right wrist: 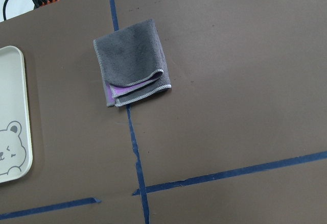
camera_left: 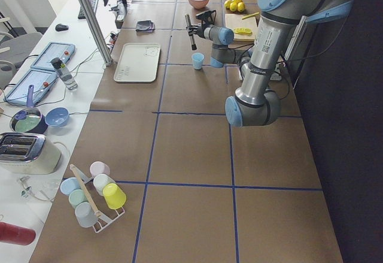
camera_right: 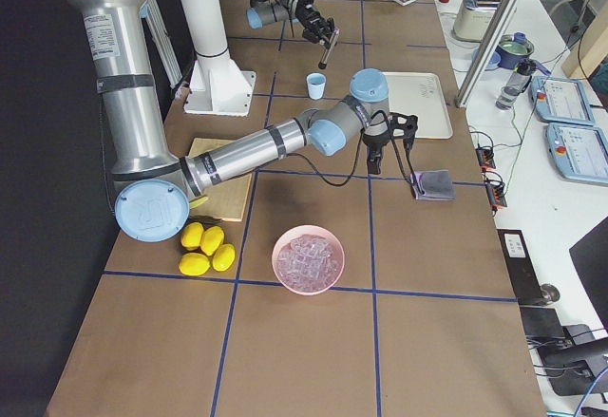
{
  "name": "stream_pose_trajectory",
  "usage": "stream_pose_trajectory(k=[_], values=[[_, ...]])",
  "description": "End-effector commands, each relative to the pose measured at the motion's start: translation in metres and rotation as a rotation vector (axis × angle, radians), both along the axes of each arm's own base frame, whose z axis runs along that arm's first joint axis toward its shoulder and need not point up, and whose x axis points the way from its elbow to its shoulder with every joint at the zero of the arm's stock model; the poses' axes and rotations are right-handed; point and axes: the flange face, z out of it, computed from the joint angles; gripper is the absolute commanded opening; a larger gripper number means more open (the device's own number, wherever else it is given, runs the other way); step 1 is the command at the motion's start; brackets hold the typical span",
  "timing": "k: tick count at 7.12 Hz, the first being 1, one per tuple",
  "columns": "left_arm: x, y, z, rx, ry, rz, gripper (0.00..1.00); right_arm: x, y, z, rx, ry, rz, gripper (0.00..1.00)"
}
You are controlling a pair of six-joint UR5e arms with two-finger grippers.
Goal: Mash ice and strawberries in cup
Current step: 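Press the pestle down into the cup with the left gripper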
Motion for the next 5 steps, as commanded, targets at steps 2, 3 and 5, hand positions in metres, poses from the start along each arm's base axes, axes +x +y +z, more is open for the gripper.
stream_pose_trajectory(k=[2, 3, 5], values=[[0.024, 0.017, 0.025, 0.016, 0.032, -0.001, 0.03, 0.0, 0.0, -0.001, 0.001, -0.001, 0.001, 1.0], [0.033, 0.021, 0.034, 0.034, 0.038, 0.0, 0.02, 0.0, 0.0, -0.001, 0.002, -0.001, 0.0, 1.0], [0.037, 0.029, 0.034, 0.04, 0.046, 0.014, 0.02, -0.001, 0.001, -0.003, 0.001, -0.01, -0.006, 1.0]])
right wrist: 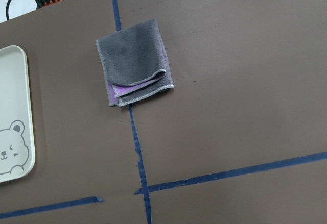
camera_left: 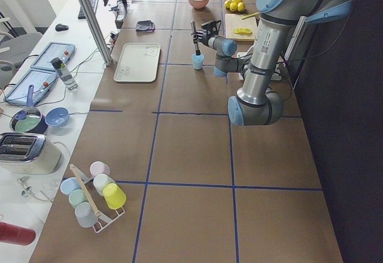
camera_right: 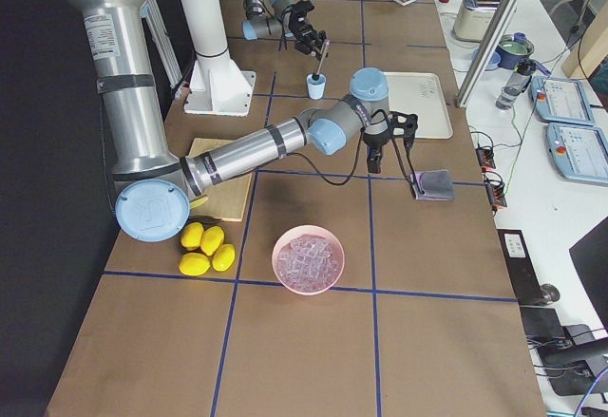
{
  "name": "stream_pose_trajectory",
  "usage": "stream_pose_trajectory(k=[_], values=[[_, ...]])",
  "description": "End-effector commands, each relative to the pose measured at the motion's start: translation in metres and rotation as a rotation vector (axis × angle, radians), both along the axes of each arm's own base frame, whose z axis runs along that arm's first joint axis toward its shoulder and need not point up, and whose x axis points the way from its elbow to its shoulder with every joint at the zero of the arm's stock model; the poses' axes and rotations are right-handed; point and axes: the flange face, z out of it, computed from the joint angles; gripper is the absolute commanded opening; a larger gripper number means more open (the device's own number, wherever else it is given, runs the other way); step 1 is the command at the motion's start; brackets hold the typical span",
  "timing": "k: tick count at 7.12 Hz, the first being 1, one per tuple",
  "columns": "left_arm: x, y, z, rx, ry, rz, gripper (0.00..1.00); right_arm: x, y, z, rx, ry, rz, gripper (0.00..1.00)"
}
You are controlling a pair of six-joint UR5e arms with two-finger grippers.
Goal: Mash ice and strawberries in cup
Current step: 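Press the pestle down into the cup with the left gripper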
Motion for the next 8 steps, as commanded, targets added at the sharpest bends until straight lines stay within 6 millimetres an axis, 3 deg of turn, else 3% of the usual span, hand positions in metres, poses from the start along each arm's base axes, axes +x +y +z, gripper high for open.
stream_pose_trajectory(k=[1, 8], values=[[0.008, 0.005, 0.008, 0.001, -0.008, 0.008, 0.02, 0.0, 0.0, -0.001, -0.002, -0.006, -0.004, 1.0], [0.018, 0.004, 0.022, -0.006, -0.038, 0.011, 0.02, 0.0, 0.002, -0.003, -0.004, -0.015, -0.011, 1.0]])
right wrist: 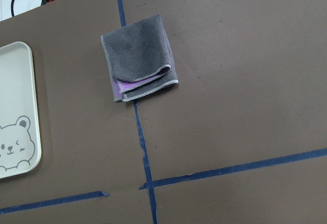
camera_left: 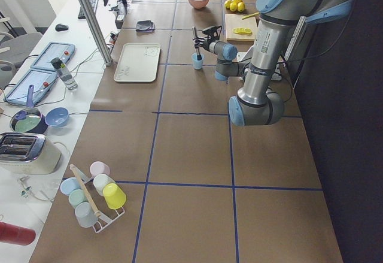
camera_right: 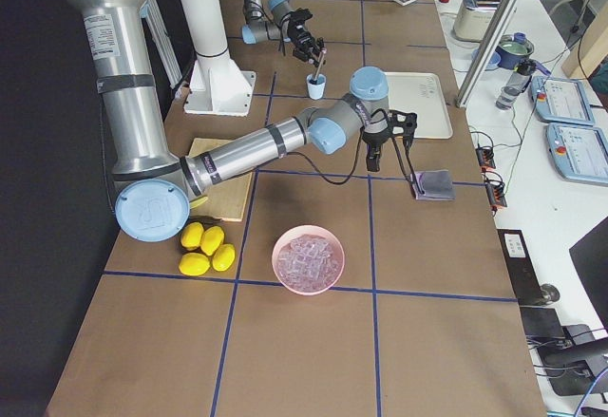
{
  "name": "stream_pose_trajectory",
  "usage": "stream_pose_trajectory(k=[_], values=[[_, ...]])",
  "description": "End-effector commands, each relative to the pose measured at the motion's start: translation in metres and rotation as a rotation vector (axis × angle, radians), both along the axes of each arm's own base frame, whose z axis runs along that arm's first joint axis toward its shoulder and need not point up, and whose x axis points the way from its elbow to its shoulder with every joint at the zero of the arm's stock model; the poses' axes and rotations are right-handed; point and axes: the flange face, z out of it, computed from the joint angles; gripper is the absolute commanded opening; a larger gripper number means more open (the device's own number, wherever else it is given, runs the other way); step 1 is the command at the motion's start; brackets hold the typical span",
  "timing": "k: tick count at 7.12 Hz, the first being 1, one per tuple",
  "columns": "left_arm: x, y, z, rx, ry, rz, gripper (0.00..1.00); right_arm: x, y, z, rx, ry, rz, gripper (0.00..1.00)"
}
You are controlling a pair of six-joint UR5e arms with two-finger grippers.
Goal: Mash ice and strawberries in cup
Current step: 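Press the pestle down into the cup with the left gripper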
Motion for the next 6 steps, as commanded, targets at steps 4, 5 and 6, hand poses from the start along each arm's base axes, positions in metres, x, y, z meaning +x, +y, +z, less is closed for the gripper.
stream_pose_trajectory(k=[4, 5, 6], values=[[-0.022, 0.004, -0.032, 0.016, 0.069, -0.001, 0.0, 0.0, -0.001, -0.009, 0.005, -0.003, 0.001, 1.0], [-0.043, 0.004, -0.047, 0.025, 0.105, -0.011, 0.0, -0.001, -0.002, -0.009, 0.004, -0.001, 0.0, 1.0], [-0.052, -0.008, -0.044, 0.012, 0.104, -0.061, 0.0, -0.001, -0.001, -0.01, 0.007, -0.003, 0.0, 1.0]])
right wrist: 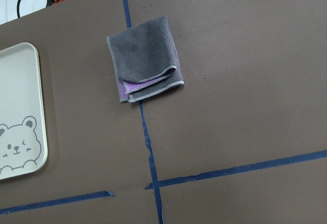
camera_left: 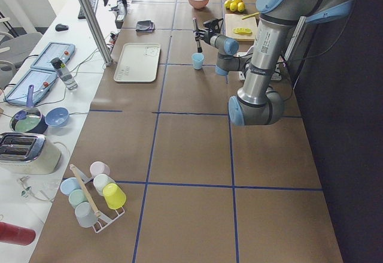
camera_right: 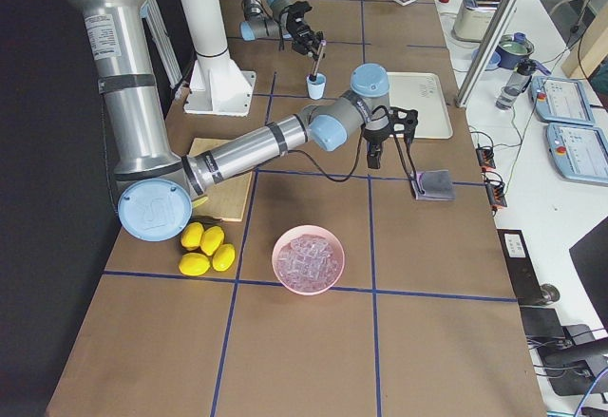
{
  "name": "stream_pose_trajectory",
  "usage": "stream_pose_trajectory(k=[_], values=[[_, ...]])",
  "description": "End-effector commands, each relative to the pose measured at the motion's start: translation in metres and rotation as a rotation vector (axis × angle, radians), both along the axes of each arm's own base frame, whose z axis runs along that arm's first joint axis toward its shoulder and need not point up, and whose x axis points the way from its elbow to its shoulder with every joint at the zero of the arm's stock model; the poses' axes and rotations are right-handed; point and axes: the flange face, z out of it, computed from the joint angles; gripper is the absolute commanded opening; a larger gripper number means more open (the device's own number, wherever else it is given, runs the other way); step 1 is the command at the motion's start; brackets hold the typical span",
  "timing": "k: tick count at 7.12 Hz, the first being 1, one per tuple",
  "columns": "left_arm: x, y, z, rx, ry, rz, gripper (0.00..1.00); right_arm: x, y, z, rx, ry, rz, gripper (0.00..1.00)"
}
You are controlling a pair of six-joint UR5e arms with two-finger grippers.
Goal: Mash ice and strawberries in cup
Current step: 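Press the pestle down into the cup with the left gripper, then lift the pestle out of the cup and withdraw the left gripper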
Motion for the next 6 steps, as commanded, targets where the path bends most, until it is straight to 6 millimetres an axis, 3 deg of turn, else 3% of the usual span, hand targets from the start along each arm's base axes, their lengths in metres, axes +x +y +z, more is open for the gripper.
stream_pose_trajectory(k=[1, 3, 4, 6], values=[[-0.02, -0.013, -0.014, -0.037, 0.01, -0.091, 0.0, 0.0, 0.001, -0.001, -0.001, -0.001, 0.0, 1.0], [-0.043, -0.021, -0.029, -0.064, 0.001, -0.12, 0.0, 0.0, 0.0, 0.001, -0.003, 0.002, 0.002, 1.0], [-0.053, -0.031, 0.002, -0.115, -0.014, -0.123, 0.0, 0.0, -0.001, 0.002, -0.005, 0.005, 0.004, 1.0], [-0.068, -0.061, 0.022, -0.157, -0.133, -0.184, 0.0, 0.0, -0.001, 0.001, -0.001, 0.006, 0.006, 1.0]])
